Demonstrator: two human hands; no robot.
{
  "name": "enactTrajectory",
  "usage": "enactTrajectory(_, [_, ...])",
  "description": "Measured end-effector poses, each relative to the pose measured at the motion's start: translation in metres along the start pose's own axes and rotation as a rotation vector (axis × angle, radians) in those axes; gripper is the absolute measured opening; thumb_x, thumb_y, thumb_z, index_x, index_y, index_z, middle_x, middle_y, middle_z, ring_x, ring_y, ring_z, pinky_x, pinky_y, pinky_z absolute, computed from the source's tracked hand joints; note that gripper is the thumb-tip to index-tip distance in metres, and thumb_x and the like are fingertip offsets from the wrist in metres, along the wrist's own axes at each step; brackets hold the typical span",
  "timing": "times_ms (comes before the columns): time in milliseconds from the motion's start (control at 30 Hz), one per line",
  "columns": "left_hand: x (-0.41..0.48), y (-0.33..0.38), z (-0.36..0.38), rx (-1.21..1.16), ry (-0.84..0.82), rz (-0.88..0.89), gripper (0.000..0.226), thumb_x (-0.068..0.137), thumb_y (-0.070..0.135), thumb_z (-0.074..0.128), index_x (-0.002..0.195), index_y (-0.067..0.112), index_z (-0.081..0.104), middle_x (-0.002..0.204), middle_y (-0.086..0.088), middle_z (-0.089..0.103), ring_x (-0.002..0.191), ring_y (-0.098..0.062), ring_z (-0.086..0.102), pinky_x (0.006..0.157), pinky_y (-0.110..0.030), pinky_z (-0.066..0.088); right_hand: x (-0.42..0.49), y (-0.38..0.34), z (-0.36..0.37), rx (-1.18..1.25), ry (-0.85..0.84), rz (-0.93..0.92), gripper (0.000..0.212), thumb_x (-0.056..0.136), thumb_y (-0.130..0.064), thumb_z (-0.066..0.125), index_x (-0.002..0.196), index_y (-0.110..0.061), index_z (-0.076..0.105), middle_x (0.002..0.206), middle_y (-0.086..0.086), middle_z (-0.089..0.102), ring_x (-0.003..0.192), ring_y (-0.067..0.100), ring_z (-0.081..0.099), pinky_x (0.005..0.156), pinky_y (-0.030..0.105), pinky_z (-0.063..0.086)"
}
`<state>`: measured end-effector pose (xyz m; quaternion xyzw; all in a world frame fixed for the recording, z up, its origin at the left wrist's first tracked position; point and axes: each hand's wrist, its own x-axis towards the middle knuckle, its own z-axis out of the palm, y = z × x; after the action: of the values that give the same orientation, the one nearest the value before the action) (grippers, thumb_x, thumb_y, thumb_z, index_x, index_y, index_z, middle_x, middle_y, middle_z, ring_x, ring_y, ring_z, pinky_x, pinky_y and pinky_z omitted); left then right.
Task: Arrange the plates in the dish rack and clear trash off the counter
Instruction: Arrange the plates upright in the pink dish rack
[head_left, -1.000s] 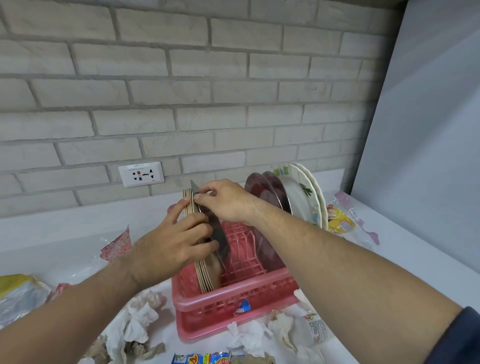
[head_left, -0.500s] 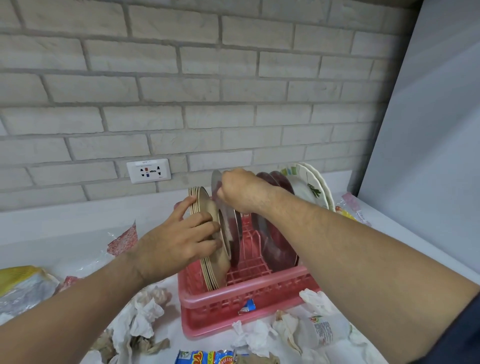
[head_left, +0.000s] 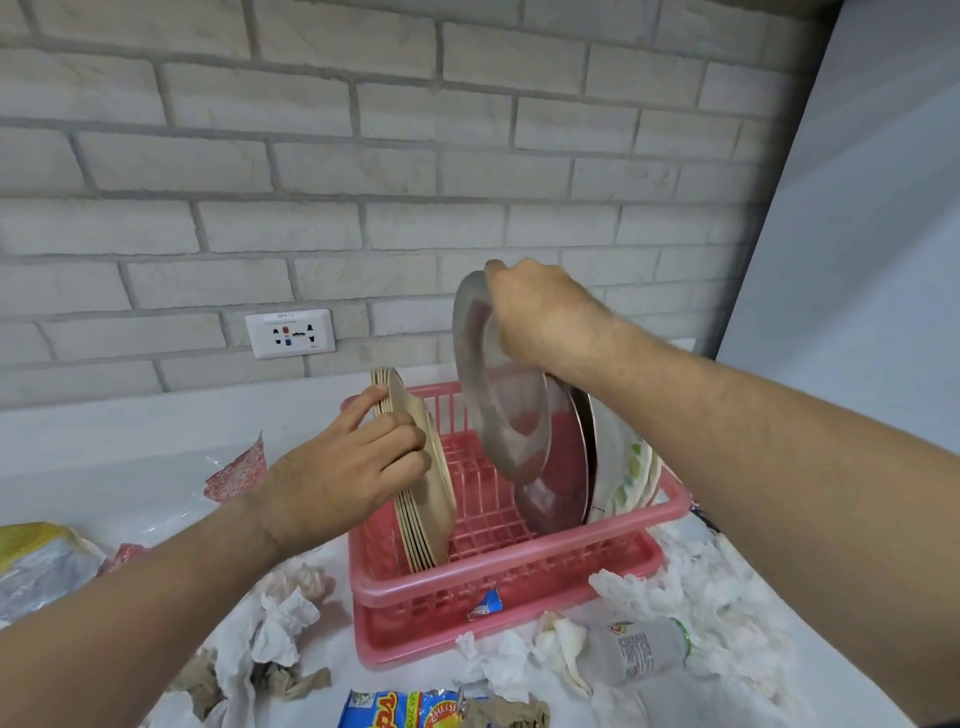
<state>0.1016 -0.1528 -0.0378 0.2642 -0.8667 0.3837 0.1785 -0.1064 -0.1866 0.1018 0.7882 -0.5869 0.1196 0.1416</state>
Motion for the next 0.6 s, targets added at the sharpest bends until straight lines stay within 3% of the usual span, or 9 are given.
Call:
enactTrajectory(133, [0.004,-0.008,0.000,-0.045,0.030,0.014,0.024,0.088,-0.011,0.045,0.091,0.007,0.060,0.095,-0.011,0.057,0.090,-0.029,0.057,0.102,-0.047,0.039,-0.020,0.010,0.012,-0.019,-0.024,-0.043,0.043,0.086,0.008,0.054,0.126,-0.005,0.049,0.081,0.004,0.053,0.064,0.019,0.051,0.050,0.029,0.036])
enactTrajectory(233, [0.008,-0.007,-0.001,-0.073,0.055,0.020,0.023,0.091,-0.007,0.045,0.087,0.007,0.062,0.093,-0.012,0.057,0.088,-0.028,0.055,0.103,-0.042,0.038,-0.028,0.011,0.023,-0.033,-0.004,-0.087,0.037,0.088,0.007,0.050,0.123,-0.005,0.047,0.067,0.001,0.043,0.053,0.014,0.041,0.044,0.027,0.029])
enactTrajectory(367, [0.008,-0.005,-0.003,-0.056,0.065,0.002,0.024,0.090,-0.001,0.044,0.087,0.009,0.065,0.091,-0.010,0.056,0.089,-0.028,0.056,0.105,-0.048,0.037,-0.029,0.016,0.043,-0.037,-0.034,-0.041,0.036,0.088,0.005,0.051,0.122,-0.007,0.047,0.065,0.001,0.044,0.054,0.017,0.045,0.044,0.029,0.030])
enactTrajectory(433, [0.006,-0.005,-0.003,-0.045,0.068,-0.001,0.024,0.091,-0.001,0.044,0.088,0.010,0.066,0.089,-0.009,0.055,0.090,-0.028,0.057,0.106,-0.052,0.036,-0.035,0.015,0.048,-0.049,-0.064,-0.044,0.038,0.089,0.003,0.053,0.125,-0.006,0.045,0.074,0.002,0.048,0.072,0.023,0.055,0.052,0.029,0.032])
enactTrajectory(500, [0.006,-0.004,-0.003,-0.034,0.077,-0.006,0.029,0.096,0.002,0.040,0.087,0.011,0.066,0.089,-0.009,0.055,0.092,-0.028,0.057,0.107,-0.054,0.034,-0.040,0.012,0.051,-0.075,-0.067,-0.050,0.046,0.087,0.001,0.057,0.130,-0.006,0.041,0.095,0.008,0.058,0.098,0.029,0.058,0.063,0.030,0.033])
enactTrajectory(533, [0.008,-0.003,-0.004,-0.024,0.085,-0.014,0.035,0.099,0.004,0.035,0.086,0.011,0.066,0.088,-0.009,0.056,0.093,-0.028,0.057,0.107,-0.054,0.033,-0.040,0.012,0.051,-0.080,-0.076,-0.043,0.050,0.086,0.002,0.058,0.131,-0.005,0.040,0.106,0.011,0.060,0.103,0.029,0.057,0.067,0.030,0.033])
enactTrajectory(600, [0.010,-0.002,-0.006,-0.008,0.094,-0.031,0.044,0.103,0.008,0.027,0.084,0.012,0.067,0.087,-0.009,0.056,0.093,-0.029,0.057,0.108,-0.053,0.032,-0.041,0.012,0.048,-0.095,-0.117,-0.031,0.054,0.084,0.006,0.059,0.133,-0.003,0.039,0.114,0.012,0.061,0.094,0.025,0.055,0.069,0.029,0.034])
